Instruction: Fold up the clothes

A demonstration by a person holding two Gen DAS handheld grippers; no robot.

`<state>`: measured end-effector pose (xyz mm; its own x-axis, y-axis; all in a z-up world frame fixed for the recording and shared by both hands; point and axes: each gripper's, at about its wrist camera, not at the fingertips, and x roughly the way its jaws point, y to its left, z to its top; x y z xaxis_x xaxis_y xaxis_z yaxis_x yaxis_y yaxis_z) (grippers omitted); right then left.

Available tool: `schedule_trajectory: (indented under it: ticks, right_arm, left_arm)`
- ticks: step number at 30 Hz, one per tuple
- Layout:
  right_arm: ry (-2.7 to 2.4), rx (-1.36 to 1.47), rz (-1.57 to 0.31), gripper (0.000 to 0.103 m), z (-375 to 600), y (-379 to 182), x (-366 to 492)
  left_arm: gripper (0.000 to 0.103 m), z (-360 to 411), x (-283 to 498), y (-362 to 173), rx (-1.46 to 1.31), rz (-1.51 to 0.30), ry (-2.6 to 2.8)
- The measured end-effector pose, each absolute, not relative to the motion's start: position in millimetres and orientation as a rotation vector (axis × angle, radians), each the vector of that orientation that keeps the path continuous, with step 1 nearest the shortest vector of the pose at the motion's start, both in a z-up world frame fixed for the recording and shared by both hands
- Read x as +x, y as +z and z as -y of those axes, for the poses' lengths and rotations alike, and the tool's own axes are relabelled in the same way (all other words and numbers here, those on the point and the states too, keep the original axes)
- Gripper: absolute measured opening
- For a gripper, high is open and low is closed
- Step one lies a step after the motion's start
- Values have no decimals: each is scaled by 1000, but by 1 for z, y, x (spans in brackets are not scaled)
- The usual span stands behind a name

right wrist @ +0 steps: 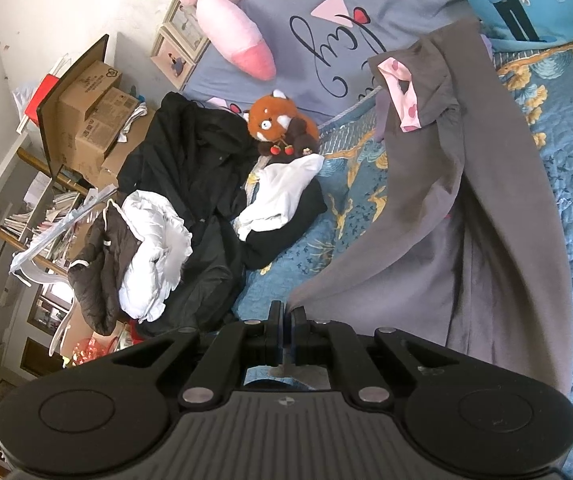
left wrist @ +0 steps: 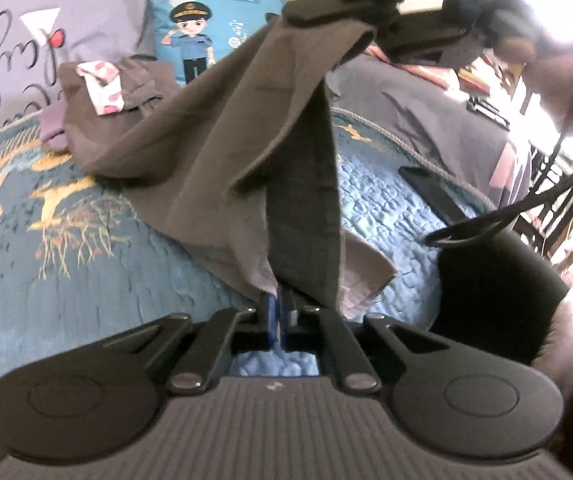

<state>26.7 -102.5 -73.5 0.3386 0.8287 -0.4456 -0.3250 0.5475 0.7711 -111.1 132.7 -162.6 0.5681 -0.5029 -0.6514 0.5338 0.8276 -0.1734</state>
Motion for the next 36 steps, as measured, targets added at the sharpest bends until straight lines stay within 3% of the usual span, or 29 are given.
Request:
schedule_trajectory:
  ticks: [13, 20, 26, 31, 36]
  right_arm:
    - [748, 670, -1050, 5, 118, -129, 11]
    - [747, 726, -1073, 5, 119, -146, 11]
    - [666, 436, -1051, 5, 107, -131, 10]
    - [523, 331, -1162, 5, 126, -173, 15]
    - [531, 411, -1246, 5, 132, -214, 10]
  left_arm:
    - [2, -137, -135, -155, 54, -797, -583]
    - [3, -101, -145, -153, 141, -796, -719]
    - [3, -91, -147, -141, 161, -734, -744]
    - [4, -119, -132, -142, 173, -746, -597]
    - [4, -135, -92, -157, 210, -831, -408]
